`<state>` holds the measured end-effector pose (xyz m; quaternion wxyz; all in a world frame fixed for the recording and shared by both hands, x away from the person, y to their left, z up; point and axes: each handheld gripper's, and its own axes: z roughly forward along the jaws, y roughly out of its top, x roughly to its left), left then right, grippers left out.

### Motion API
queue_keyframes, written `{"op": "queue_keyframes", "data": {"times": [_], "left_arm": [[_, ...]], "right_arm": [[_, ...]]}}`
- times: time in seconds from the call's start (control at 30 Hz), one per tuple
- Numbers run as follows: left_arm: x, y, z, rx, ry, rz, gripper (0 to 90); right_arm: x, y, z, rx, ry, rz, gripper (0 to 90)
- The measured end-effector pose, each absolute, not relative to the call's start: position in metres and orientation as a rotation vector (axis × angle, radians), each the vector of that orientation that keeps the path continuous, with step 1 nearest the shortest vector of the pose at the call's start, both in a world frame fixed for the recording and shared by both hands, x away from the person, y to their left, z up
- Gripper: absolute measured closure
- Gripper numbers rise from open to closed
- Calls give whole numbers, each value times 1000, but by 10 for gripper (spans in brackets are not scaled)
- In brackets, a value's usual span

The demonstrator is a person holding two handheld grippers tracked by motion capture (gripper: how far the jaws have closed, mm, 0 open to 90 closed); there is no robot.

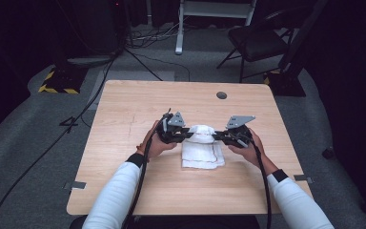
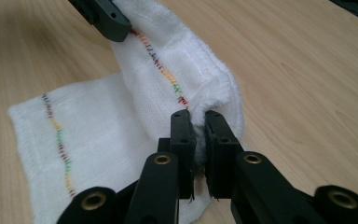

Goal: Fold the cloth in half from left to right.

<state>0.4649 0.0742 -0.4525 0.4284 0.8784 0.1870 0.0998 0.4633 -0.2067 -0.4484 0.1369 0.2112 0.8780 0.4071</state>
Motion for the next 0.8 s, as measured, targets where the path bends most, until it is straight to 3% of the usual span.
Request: {"op": "queue_keyframes", "data": {"times": [0.8], "left_arm": [[418,67,-472,2341,366,209,777]], "right_arm": [[419,-226,-466,555,2654,1147,805]]}}
